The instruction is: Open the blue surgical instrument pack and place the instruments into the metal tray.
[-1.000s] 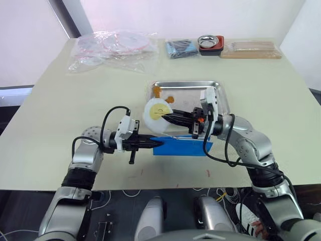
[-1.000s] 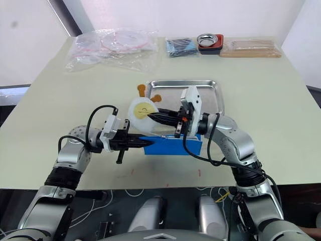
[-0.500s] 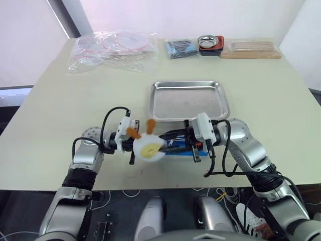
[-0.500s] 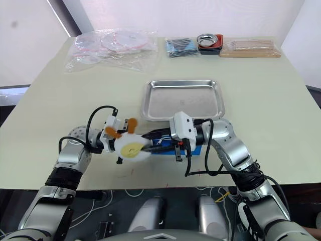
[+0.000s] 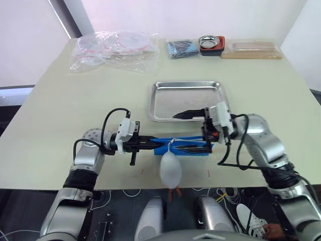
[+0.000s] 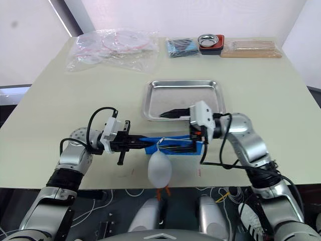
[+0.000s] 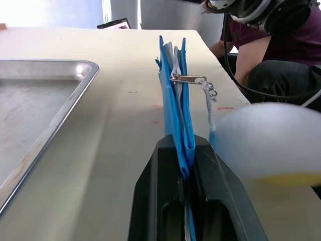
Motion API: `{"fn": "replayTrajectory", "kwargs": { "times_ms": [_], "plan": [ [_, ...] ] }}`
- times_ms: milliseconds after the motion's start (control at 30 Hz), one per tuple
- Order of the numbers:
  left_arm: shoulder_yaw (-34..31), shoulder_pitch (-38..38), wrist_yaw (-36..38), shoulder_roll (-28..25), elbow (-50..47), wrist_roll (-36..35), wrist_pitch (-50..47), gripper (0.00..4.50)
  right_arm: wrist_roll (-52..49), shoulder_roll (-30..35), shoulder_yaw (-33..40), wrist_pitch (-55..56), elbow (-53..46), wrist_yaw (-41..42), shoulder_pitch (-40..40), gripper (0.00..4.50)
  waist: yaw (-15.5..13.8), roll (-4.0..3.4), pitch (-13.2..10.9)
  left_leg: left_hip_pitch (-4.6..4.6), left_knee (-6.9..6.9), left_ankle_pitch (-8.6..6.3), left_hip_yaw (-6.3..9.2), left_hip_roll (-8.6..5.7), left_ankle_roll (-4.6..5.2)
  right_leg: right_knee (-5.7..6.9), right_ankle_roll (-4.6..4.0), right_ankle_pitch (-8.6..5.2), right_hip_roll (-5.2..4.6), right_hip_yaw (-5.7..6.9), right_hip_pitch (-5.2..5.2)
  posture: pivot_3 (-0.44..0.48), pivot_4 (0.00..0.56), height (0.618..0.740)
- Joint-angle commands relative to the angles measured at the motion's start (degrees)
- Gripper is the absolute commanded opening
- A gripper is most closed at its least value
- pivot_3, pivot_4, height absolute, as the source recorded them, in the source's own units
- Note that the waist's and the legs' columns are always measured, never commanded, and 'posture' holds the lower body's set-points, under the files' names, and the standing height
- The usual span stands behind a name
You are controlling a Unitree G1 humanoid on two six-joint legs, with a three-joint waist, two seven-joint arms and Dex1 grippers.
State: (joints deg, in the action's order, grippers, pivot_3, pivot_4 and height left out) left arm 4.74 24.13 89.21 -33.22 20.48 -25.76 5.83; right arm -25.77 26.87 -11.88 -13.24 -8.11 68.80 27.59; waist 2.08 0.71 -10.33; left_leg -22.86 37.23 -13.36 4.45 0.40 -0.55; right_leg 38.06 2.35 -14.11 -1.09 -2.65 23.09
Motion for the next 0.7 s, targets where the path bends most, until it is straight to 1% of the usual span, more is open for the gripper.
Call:
{"fn": "replayTrajectory", "kwargs": {
  "times_ms": [33,167,333,400,433,500,533,567,600,633,700],
  "plan": [
    [0.34,-0.38,2.10,-0.49,1.12,1.24,0.42,0.00,-0.45,3.71,2.60,-0.08,2.05,2.27,-3.33,4.45,0.00,0.00,0.00,0.00,-0.01,0.00,0.00,0.00,0.00,0.00,0.00,0.00,0.01,0.01,0.00,0.000,0.150,0.740],
    [0.14,-0.16,2.22,-0.70,1.80,1.30,0.72,0.00,0.58,4.66,1.97,1.38,5.38,3.60,-5.63,4.45,0.27,-0.01,0.00,0.02,0.00,0.00,-0.04,0.02,0.00,0.01,0.01,0.00,0.03,-0.03,0.00,0.000,0.150,0.740],
    [0.03,-0.13,1.95,-0.70,2.10,1.34,1.04,0.00,0.21,2.81,2.05,0.75,7.88,3.36,-6.54,4.45,0.24,0.00,0.00,0.08,0.04,0.00,-0.05,0.03,0.00,0.05,0.04,-0.01,0.05,-0.04,-0.02,0.000,0.150,0.740],
    [0.01,-0.37,1.90,-0.79,2.02,1.32,1.15,0.00,-0.82,1.76,2.83,0.05,8.44,3.15,-6.54,3.94,0.23,0.00,0.00,0.08,0.04,0.00,-0.05,0.03,0.00,0.04,0.03,0.00,0.04,-0.04,-0.03,0.000,0.150,0.740],
    [0.00,-0.62,1.88,-0.84,1.91,1.32,1.21,0.00,-1.14,1.18,3.01,-0.12,8.69,3.04,-6.46,3.41,0.24,-0.01,0.00,0.08,0.04,0.00,-0.06,0.03,0.00,0.04,0.02,0.00,0.04,-0.04,-0.03,0.000,0.150,0.740],
    [0.01,-0.88,1.85,-0.86,1.73,1.28,1.20,0.00,-0.83,0.87,2.60,0.28,9.07,3.60,-6.23,3.04,0.24,-0.01,0.00,0.08,0.03,0.00,-0.05,0.03,0.00,0.04,0.02,0.00,0.04,-0.04,-0.02,0.000,0.150,0.740],
    [0.05,-0.93,1.83,-0.85,1.62,1.27,1.12,0.00,-0.67,0.81,2.50,0.36,9.18,3.80,-6.21,2.51,0.24,-0.01,0.00,0.08,0.03,0.00,-0.05,0.03,0.00,0.04,0.02,0.00,0.04,-0.04,-0.02,0.000,0.150,0.740],
    [0.07,-0.95,1.89,-0.91,1.49,1.22,1.02,0.00,-0.44,0.73,2.31,0.53,9.33,4.08,-6.19,2.10,0.23,-0.01,0.00,0.08,0.03,0.00,-0.04,0.03,0.00,0.05,0.02,0.00,0.04,-0.03,-0.02,0.000,0.150,0.740],
    [0.04,-1.00,1.92,-0.99,1.36,1.17,0.93,0.00,-0.31,0.55,2.22,0.69,9.42,4.16,-6.17,1.82,0.21,-0.01,0.00,0.08,0.03,0.00,-0.04,0.03,0.00,0.05,0.02,0.00,0.05,-0.03,-0.03,0.000,0.150,0.740],
    [0.02,-0.97,1.90,-1.03,1.32,1.14,0.88,0.00,-0.82,0.07,2.51,0.26,9.52,3.93,-6.04,1.43,0.22,-0.01,0.00,0.08,0.04,0.00,-0.04,0.03,0.00,0.05,0.02,0.00,0.04,-0.03,-0.03,0.000,0.150,0.740],
    [-0.09,-1.03,1.81,-1.14,1.21,1.05,0.76,0.00,-1.17,-0.61,2.78,0.03,10.06,3.55,-5.58,0.51,0.24,-0.01,0.00,0.09,0.03,0.00,-0.05,0.03,0.00,0.05,0.03,0.00,0.05,-0.04,-0.03,0.000,0.150,0.740]
  ]
}}
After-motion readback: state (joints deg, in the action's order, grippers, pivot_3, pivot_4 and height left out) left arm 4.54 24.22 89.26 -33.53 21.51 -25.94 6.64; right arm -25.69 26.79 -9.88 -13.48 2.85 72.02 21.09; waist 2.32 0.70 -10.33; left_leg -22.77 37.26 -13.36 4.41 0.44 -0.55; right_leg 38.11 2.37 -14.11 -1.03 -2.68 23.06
